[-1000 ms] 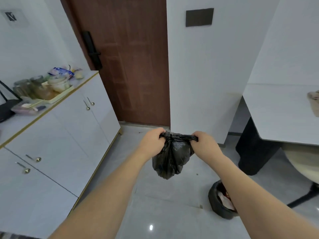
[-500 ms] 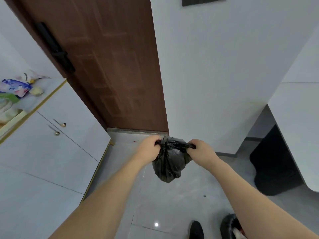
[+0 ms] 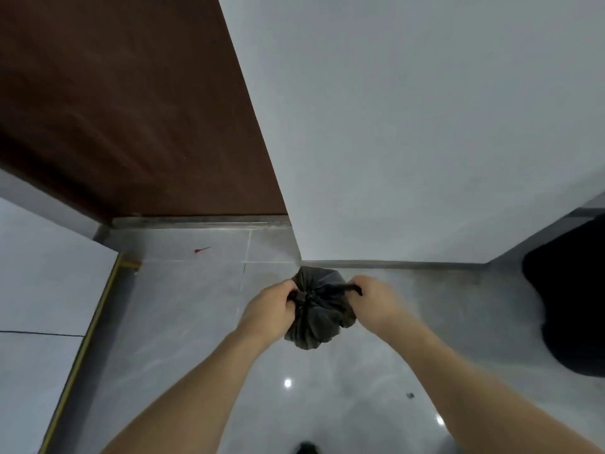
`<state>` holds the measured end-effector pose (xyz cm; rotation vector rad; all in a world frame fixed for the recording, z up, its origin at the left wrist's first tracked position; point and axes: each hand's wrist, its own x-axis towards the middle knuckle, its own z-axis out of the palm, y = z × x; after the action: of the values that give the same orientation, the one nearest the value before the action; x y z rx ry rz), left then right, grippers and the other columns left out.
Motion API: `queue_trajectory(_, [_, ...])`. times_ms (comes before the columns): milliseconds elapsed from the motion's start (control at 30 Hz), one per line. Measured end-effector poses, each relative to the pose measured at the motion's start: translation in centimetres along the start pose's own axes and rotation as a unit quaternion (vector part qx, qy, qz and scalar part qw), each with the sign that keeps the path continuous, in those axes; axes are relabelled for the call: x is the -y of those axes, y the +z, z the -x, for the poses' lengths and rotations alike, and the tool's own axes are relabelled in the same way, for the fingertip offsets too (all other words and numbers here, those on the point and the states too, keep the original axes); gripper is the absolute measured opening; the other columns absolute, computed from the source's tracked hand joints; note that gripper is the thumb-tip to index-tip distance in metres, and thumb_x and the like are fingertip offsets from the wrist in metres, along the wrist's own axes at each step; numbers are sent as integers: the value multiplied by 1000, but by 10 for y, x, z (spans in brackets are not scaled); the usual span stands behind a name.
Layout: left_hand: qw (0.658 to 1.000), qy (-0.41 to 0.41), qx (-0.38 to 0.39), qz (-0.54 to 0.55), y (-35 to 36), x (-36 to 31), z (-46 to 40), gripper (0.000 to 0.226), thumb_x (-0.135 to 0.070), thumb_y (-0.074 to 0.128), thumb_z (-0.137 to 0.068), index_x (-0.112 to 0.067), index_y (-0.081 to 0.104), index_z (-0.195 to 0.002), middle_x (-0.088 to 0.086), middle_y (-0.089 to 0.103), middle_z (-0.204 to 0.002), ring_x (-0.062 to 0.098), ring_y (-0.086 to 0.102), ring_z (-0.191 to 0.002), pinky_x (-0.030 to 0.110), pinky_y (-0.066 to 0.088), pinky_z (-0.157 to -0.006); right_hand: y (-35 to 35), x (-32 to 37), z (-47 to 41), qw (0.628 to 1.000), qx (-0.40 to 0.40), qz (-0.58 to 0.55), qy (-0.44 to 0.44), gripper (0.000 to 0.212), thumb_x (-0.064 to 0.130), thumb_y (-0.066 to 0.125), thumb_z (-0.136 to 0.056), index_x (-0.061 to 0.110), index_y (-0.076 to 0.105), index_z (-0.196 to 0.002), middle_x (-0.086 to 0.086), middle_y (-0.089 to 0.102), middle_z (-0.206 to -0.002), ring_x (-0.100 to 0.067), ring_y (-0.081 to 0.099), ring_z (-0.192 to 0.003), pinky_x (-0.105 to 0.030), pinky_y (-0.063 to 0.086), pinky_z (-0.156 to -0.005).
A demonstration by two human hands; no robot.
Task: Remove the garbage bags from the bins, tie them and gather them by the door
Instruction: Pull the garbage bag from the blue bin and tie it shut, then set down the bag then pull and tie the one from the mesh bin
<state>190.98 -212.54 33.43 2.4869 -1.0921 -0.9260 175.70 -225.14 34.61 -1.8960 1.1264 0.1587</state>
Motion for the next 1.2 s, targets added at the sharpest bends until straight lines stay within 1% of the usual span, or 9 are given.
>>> queue_trajectory(167, [1000, 11, 20, -10, 117, 68, -129, 21, -16, 43, -90, -23, 60, -102, 3, 67, -98, 24, 61, -86, 40, 55, -78, 93, -93, -135, 998, -41, 2, 45, 23, 16, 40, -93, 11, 61, -84, -5, 61, -80, -20, 54, -68, -27, 36, -52])
queue_trajectory(367, [999, 12, 13, -37, 192, 117, -228, 23, -13, 43, -93, -19, 60, -108, 8, 66, -105, 28, 60, -90, 38, 53, -80, 154, -162, -236, 997, -54, 12, 51, 22, 16, 41, -92, 17, 54, -74, -4, 61, -78, -22, 54, -68, -27, 37, -55])
queue_trajectory(500, [999, 8, -8, -32, 214, 127, -254, 23, -14, 43, -93, -17, 60, -108, 6, 65, -105, 27, 60, -92, 39, 52, -81, 171, -181, -261, 994, -95, 8, 50, 23, 18, 42, -94, 12, 64, -92, -7, 66, -91, -27, 60, -84, -31, 45, -69])
queue_trajectory(600, [999, -9, 2, -46, 213, 127, -254, 23, -15, 44, -92, -17, 59, -110, 6, 65, -105, 27, 60, -92, 39, 52, -81, 171, -183, -257, 993, -100, 11, 59, 26, 21, 44, -94, 12, 63, -110, -8, 65, -104, -27, 61, -96, -34, 49, -78])
queue_trajectory(667, [999, -21, 21, -41, 204, 123, -247, 24, -17, 47, -89, -17, 57, -112, 5, 61, -109, 25, 58, -97, 40, 51, -84, 162, -176, -246, 994, -89, 23, 60, 41, 23, 45, -94, 11, 51, -133, -10, 57, -129, -27, 53, -118, -37, 44, -97])
queue_trajectory(733, [998, -22, 45, -40, 190, 112, -234, 39, -20, 52, -85, -20, 51, -124, 2, 52, -122, 23, 53, -109, 40, 49, -92, 146, -164, -230, 994, -93, 43, 47, 50, 23, 47, -95, 7, 41, -141, -10, 47, -142, -26, 43, -131, -37, 34, -109])
queue_trajectory(833, [995, 0, 49, -82, 157, 86, -206, 55, -25, 51, -87, -21, 39, -140, 0, 42, -138, 22, 42, -125, 42, 41, -103, 108, -137, -198, 991, -99, 83, 25, 46, 21, 47, -94, 3, 43, -136, -12, 48, -138, -27, 42, -129, -35, 31, -110])
queue_trajectory(967, [990, 47, -2, -134, 85, 27, -147, 49, -29, 43, -96, -18, 35, -143, 2, 36, -147, 22, 36, -132, 39, 35, -109, 37, -81, -132, 991, -70, 111, 5, 51, 22, 45, -96, 5, 34, -143, -11, 38, -149, -24, 31, -139, -31, 21, -115])
queue_trajectory(1200, [971, 115, -108, -178, -103, -132, 1, 53, -34, 42, -98, -16, 31, -147, 2, 21, -157, 23, 21, -143, 38, 19, -117, -148, 59, 31, 982, -99, 151, -52, 53, 25, 42, -99, 6, 29, -147, -10, 32, -154, -23, 25, -143, -31, 17, -118])
